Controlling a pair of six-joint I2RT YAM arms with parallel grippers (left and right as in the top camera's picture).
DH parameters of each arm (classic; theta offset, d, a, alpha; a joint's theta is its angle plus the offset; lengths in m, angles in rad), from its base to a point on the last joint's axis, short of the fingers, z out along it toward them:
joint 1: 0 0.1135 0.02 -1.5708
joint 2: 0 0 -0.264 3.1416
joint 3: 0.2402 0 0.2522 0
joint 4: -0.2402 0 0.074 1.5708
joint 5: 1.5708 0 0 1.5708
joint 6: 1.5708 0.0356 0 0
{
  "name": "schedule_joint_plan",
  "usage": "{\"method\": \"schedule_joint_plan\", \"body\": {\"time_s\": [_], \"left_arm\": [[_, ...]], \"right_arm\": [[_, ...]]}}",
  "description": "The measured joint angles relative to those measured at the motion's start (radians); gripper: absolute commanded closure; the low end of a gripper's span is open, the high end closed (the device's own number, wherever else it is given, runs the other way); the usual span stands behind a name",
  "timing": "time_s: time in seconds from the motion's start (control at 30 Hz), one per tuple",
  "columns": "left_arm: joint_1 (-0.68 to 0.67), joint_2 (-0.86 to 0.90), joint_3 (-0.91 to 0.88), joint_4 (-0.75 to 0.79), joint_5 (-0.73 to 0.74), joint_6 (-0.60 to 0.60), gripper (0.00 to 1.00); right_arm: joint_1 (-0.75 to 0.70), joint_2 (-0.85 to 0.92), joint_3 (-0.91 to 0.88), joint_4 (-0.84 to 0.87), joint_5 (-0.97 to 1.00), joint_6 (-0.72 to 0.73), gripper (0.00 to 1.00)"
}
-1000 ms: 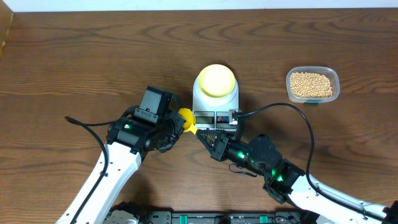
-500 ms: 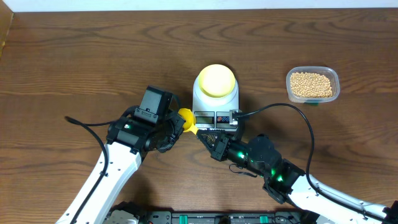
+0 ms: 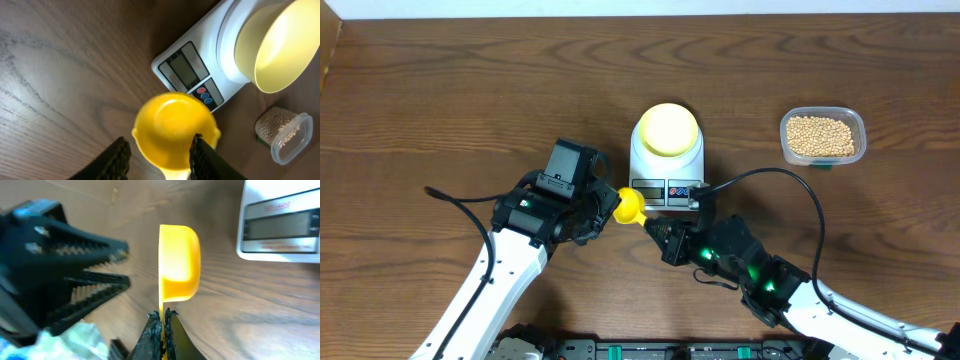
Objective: Scoop item into bowl and weigh 50g on scale
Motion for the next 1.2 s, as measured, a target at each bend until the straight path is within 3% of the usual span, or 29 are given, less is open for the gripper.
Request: {"method": "schedule_joint_plan", "body": {"time_s": [0.3,0.53,0.57,0.6,0.73,0.87,1.03,1.07,1.13,1.17,1.2], "left_arm": [[0.0,0.0,0.0,-0.011,0.0,0.001,0.53],[0.0,0.0,0.0,-0.022,0.0,0.001,0.52],[0.0,0.0,0.0,-0.022,0.0,0.001,0.47],[0.0,0.0,0.0,-0.023,0.0,0.001,0.34],[0.0,0.0,0.0,-0.023,0.0,-0.002,0.11],[0.0,0.0,0.0,-0.023,0.0,-0.003,0.09],[0.0,0.0,0.0,-0.023,0.0,-0.003,0.09],[0.0,0.0,0.0,-0.023,0.0,-0.003,0.11],[0.0,0.0,0.0,-0.023,0.0,-0.002,0.62],[0.0,0.0,0.0,-0.023,0.0,-0.002,0.81],[0.0,0.0,0.0,-0.021,0.0,0.006,0.92]], "right_arm": [[-0.045,-0.03,0.002,-0.29,-0.052,-0.071,0.99],[-0.119,-0.327,0.001,-0.575,-0.137,-0.13,0.99],[-0.128,-0.38,0.002,-0.637,-0.14,-0.147,0.99],[-0.145,-0.46,0.002,-0.718,-0.137,-0.172,0.99],[-0.245,-0.713,0.005,-0.994,-0.057,-0.243,0.99],[-0.341,-0.854,0.06,-1.17,0.045,-0.325,0.99],[-0.443,-0.861,0.208,-1.272,0.132,-0.416,0.99],[-0.462,-0.851,0.237,-1.286,0.143,-0.431,0.99],[-0.496,-0.823,0.286,-1.313,0.157,-0.454,0.99],[-0.513,-0.803,0.311,-1.327,0.16,-0.464,0.99],[-0.529,-0.782,0.335,-1.342,0.166,-0.474,0.99]]}}
